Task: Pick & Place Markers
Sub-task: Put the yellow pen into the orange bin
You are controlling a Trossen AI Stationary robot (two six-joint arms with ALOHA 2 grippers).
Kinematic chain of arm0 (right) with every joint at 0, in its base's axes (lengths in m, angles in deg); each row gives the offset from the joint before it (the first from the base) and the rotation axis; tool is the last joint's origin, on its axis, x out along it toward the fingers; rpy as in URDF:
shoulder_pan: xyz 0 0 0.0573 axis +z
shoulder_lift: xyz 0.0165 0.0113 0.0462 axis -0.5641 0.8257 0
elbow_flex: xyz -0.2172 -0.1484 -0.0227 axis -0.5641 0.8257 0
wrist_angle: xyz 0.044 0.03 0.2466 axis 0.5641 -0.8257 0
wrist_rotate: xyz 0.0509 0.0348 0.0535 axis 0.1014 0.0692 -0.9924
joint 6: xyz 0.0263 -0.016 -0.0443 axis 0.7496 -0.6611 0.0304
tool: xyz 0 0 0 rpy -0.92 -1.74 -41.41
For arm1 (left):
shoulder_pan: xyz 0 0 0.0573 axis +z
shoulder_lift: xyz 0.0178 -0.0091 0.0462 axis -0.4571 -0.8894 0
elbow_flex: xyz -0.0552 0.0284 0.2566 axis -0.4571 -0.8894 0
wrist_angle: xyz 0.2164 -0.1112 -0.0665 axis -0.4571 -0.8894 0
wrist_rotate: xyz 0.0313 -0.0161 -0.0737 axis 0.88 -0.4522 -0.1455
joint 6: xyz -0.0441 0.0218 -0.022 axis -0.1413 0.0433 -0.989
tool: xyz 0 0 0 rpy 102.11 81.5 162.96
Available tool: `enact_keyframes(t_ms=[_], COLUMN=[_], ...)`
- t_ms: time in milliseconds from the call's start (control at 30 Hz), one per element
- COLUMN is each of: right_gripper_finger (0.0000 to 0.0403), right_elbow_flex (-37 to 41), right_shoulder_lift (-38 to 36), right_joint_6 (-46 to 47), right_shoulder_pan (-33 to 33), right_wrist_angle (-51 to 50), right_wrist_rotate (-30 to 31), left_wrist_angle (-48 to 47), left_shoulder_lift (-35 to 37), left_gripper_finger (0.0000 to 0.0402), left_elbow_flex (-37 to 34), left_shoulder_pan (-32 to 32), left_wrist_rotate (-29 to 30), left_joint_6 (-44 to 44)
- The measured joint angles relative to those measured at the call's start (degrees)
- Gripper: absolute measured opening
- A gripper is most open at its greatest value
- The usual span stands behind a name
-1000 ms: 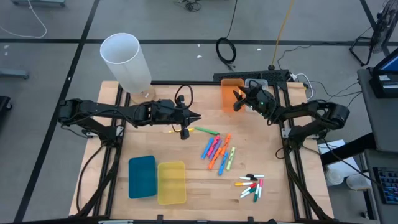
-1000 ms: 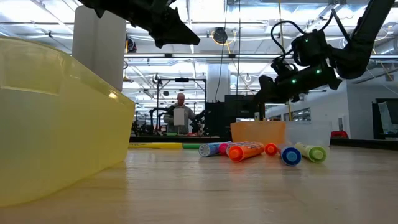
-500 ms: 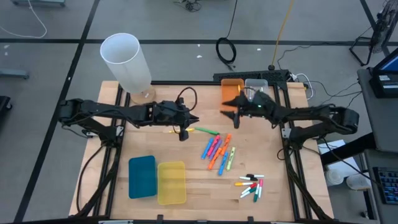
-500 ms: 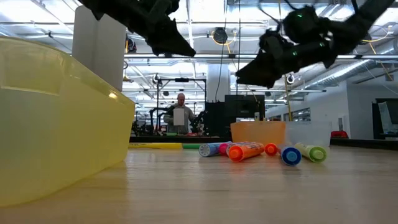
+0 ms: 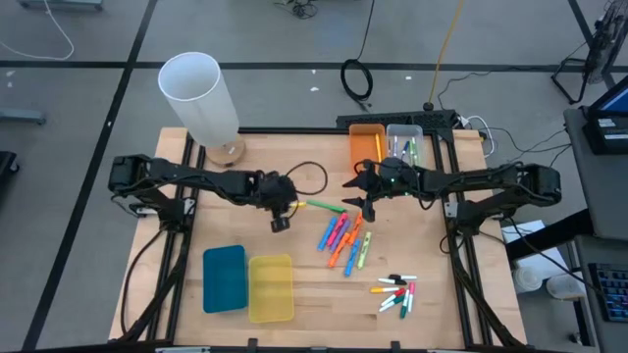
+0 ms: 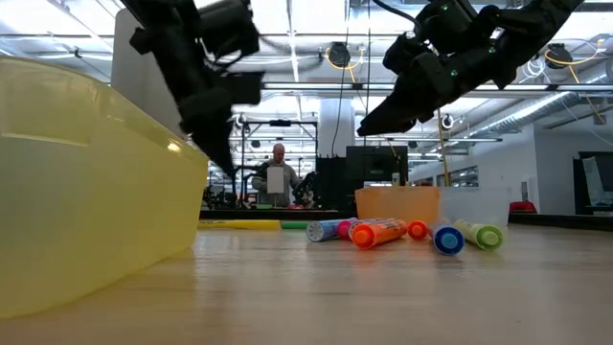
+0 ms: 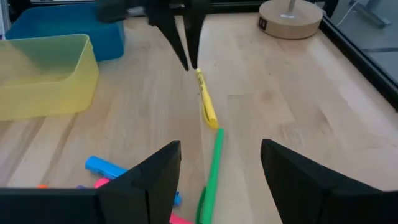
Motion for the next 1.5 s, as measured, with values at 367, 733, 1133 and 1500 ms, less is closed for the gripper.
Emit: enact_keyframes(t_ms=[367, 733, 1133, 1500], right_gripper_finger=[0.021, 0.0207, 0.0204, 0.0201], right_elbow_flex=[0.0, 0.0, 0.0, 0.0], right_shoulder_lift=[0.0, 0.0, 0.0, 0.0], right_joint_6=[0.4, -0.2, -0.1, -0.1], right_shoulder_pan=[-1.4, -0.4, -0.4, -0.7], right_wrist_angle=[-0.3, 0.0, 0.2, 0.2], right_wrist_rotate=[0.0, 0.0, 0.0, 0.1], left_wrist_angle=[-1.6, 0.2, 0.1, 0.2], left_shoulder_lift=[-5.8, -13.3, -15.2, -8.5], left_gripper_finger=[0.0131, 0.0166, 0.0039, 0.0022], left_elbow_flex=[0.1, 0.4, 0.5, -0.5], left_shoulder_pan=[4.7, 4.8, 6.0, 4.9], left_wrist_rotate=[-1.6, -3.8, -7.9, -2.5], left_joint_6=[-1.3, 6.8, 7.5, 10.4])
